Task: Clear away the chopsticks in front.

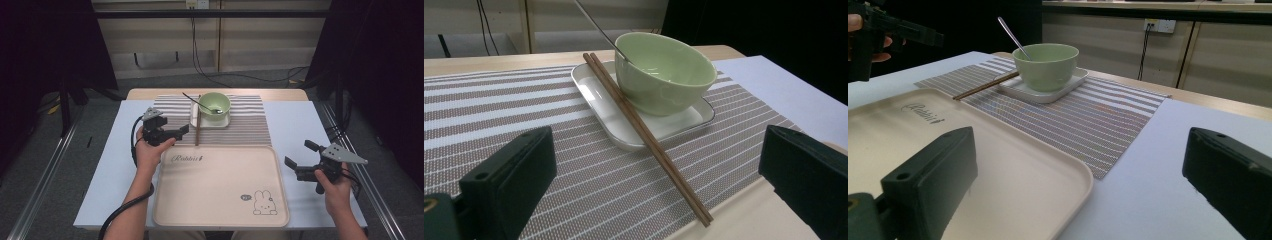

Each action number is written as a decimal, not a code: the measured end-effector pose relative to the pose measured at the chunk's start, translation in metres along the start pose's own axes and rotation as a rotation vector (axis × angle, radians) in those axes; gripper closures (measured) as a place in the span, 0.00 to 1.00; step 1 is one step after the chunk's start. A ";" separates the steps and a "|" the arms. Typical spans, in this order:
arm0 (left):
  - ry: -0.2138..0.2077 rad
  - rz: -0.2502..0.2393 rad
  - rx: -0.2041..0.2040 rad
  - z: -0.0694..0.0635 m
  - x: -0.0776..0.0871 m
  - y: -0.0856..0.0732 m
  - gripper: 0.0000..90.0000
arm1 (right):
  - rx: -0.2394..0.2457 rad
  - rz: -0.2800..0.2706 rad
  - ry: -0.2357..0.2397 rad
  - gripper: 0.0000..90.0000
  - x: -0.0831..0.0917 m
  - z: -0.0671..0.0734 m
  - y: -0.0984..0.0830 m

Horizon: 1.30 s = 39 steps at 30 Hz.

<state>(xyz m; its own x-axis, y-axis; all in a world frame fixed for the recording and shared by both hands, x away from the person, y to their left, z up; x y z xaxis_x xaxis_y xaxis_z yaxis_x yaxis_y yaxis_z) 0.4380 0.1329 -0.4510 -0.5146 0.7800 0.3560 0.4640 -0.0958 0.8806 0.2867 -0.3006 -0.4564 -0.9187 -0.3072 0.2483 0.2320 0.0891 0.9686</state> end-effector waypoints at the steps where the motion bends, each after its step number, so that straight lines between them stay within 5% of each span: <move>1: 0.000 0.002 0.004 0.000 -0.002 0.001 0.03 | 0.002 0.001 0.001 0.01 0.000 0.000 0.000; 22: 0.063 0.034 0.029 0.011 -0.038 0.012 0.30 | 0.005 -0.003 0.010 0.01 -0.001 -0.001 0.000; 25: 0.076 0.051 0.081 0.012 -0.047 0.015 0.35 | 0.008 -0.004 0.009 0.01 -0.001 -0.001 0.001; 29: 0.086 0.089 0.084 0.012 -0.054 0.014 0.42 | 0.005 -0.003 0.008 0.01 -0.001 -0.001 0.001; 34: 0.089 0.107 0.137 0.013 -0.063 0.016 0.60 | 0.000 0.001 0.006 0.01 -0.002 -0.001 0.001; 39: 0.104 0.136 0.177 0.017 -0.069 0.014 0.67 | 0.006 -0.005 0.009 0.01 -0.002 -0.002 0.001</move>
<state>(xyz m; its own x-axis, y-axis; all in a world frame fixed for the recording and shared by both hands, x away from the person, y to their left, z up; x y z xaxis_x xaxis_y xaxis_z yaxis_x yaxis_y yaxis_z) 0.4922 0.0885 -0.4690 -0.5059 0.6989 0.5056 0.6484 -0.0785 0.7573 0.2894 -0.3017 -0.4559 -0.9168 -0.3163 0.2440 0.2257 0.0937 0.9697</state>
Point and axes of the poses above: each handheld gripper's, and its own axes: x roughly backward along the jaws, y roughly out of its top, z roughly to its left, the point moved 4 cm from there along -x, roughly forward along the jaws, and after that the axes turned 13 degrees about -y, right-handed, at the moved point
